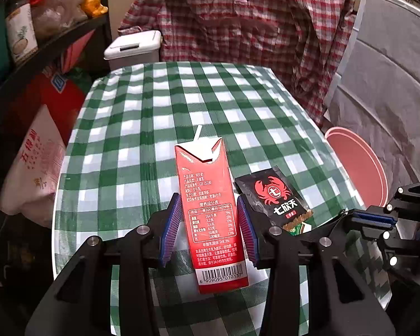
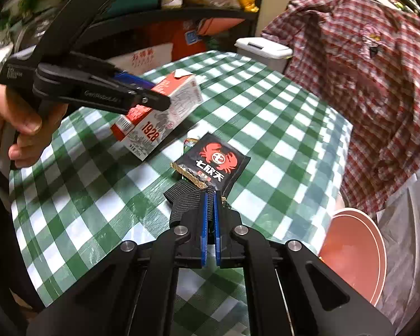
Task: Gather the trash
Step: 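Grasp the red juice carton with the left tool while the right tool grasps the black snack packet, then carry the packet with the right tool over the pink bucket while the left tool carries the carton toward it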
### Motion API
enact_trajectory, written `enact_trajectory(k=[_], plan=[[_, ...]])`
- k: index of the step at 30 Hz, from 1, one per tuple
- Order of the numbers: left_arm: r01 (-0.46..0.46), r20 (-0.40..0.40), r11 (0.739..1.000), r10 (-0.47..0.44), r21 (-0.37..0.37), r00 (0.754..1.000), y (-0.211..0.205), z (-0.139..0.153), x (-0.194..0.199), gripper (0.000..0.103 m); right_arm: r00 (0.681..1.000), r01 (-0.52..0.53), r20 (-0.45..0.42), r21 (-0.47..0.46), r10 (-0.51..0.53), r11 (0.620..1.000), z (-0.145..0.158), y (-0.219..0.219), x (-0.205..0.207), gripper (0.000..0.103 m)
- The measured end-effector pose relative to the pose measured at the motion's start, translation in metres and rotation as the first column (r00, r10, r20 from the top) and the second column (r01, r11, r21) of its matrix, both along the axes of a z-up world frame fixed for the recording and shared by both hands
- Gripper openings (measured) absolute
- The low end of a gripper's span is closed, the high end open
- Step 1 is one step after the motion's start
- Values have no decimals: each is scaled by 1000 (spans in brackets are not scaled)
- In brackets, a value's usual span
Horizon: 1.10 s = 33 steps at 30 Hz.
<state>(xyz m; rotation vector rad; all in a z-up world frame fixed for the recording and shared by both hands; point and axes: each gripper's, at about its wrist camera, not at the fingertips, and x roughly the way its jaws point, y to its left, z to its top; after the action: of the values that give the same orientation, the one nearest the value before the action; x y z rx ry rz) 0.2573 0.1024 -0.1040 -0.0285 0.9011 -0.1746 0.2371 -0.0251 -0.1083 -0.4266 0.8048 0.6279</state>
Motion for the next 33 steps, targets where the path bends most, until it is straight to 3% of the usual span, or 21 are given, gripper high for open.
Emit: enact_trajectory(k=[16,33], plan=[[-20,115,999,23,-25,993,-10,40,-19,41,980,179,62,164,-191,970,46,-50,5,4],[-18,202,999,25,-38,979,-30,62,-27,41,892,399,105,270,-439,876,78,-112,12,4]])
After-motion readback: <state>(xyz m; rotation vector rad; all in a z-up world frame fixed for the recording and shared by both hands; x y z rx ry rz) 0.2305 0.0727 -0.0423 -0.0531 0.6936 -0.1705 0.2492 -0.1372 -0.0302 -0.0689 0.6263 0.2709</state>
